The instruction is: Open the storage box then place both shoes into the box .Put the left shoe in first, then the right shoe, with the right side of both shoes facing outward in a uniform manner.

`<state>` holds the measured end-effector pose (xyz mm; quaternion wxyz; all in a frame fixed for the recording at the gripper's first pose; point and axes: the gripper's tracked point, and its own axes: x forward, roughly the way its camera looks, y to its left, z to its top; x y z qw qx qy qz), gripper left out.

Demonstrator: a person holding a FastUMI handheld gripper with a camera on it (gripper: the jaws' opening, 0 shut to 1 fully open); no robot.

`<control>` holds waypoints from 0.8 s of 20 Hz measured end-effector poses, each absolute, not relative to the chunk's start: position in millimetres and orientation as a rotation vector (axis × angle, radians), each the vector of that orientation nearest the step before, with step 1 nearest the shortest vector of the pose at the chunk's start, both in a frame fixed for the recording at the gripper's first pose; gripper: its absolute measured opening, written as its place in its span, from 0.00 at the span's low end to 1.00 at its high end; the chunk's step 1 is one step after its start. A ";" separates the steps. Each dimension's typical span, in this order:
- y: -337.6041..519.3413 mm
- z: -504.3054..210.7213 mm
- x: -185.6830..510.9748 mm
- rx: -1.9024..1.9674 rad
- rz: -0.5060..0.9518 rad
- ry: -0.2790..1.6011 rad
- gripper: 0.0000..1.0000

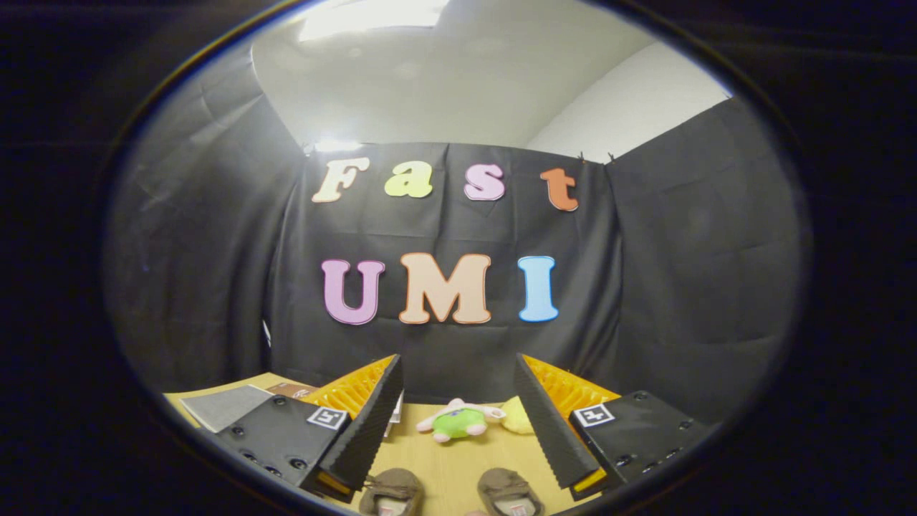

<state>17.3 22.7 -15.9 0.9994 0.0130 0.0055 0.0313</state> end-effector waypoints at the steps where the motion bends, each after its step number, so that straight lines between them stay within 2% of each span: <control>1: 25.6 -16.4 19.5 0.023 0.073 0.008 0.98; 16: 43.9 -23.6 25.8 0.079 0.114 0.032 0.98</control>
